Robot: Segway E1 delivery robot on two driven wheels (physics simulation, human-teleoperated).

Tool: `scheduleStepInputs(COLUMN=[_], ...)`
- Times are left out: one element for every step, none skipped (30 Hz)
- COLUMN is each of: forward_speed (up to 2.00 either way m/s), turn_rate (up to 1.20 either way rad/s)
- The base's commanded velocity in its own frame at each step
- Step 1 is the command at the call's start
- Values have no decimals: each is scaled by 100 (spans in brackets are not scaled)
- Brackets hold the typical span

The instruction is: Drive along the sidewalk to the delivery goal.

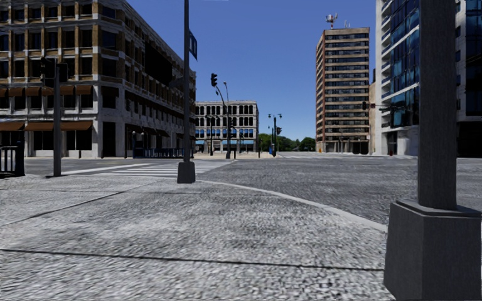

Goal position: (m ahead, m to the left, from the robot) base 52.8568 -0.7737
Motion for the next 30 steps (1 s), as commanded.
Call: scheduleStepInputs(forward_speed=[174,174,174,174,174,174,174,174,174,174,174,174,174,174,174,173,173,173,173,173,173,173,173,173,173,173,173,173,173,173], turn_rate=[64,64,64,64,64,64,64,64,64,64,64,64,64,64,64,63,63,63,63,63,63,63,63,63,63,63,63,63,63,63])
